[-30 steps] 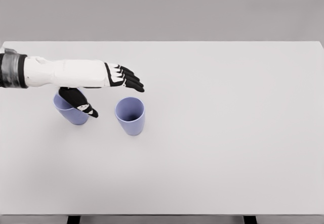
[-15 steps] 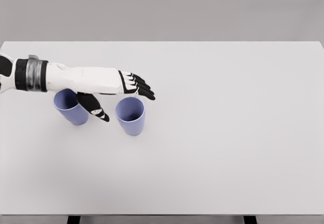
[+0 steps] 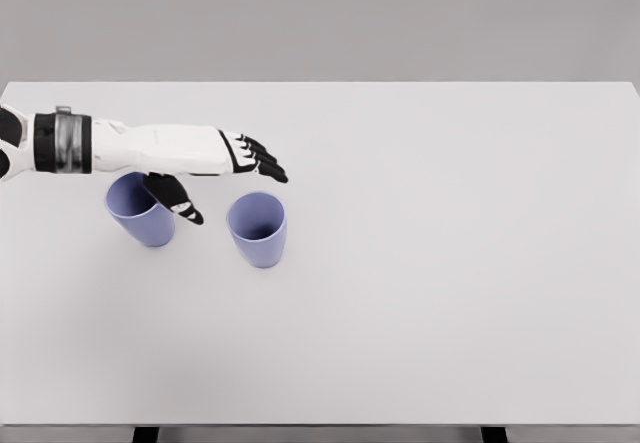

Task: Place the right cup on the left cup with left arm

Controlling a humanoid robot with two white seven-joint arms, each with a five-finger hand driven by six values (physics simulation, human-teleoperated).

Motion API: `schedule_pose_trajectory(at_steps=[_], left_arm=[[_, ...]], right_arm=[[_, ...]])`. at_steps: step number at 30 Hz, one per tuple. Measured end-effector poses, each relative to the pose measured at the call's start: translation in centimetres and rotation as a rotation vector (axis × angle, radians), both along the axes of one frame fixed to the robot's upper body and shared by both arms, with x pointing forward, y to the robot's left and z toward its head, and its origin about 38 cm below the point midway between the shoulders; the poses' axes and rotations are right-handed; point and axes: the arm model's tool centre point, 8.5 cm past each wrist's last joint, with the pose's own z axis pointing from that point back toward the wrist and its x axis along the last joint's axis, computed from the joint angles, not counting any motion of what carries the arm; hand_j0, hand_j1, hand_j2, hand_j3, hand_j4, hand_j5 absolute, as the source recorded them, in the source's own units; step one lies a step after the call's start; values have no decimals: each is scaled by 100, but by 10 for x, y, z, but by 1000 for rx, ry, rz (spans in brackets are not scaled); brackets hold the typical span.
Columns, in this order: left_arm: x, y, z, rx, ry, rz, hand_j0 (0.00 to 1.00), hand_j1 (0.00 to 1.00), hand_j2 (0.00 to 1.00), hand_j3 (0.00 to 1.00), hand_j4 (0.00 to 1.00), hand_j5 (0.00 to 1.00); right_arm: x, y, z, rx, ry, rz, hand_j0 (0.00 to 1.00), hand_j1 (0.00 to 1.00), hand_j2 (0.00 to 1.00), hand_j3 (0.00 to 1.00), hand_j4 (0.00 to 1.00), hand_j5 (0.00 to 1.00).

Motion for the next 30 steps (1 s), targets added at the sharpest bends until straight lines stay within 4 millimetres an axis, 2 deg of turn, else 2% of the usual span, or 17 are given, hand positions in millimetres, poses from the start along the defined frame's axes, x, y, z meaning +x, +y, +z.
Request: schedule_pose_trajectory(at_steps=[3,8,10,23,30], left_arm=[[-2,-7,-10,-4,17,-12,100,100,100,100,100,100],[-2,-16,-14,-14,26,-27,100,100,100,100,100,100],[-3,-15,-20,-13,39,-24,100,100,100,100,100,100],[5,-7,-24,-6,44,13,100,100,100,100,100,100],[5,-13,-41,-5,73,13,100,100,100,100,100,100]], right_arm=[[0,0,0,0,0,0,100,100,100,100,100,100],[0,0,0,0,0,0,100,100,100,100,100,100],[0,0,0,0,0,0,100,100,100,100,100,100],[0,0,0,0,0,0,100,100,100,100,100,100],[0,0,0,0,0,0,100,100,100,100,100,100]])
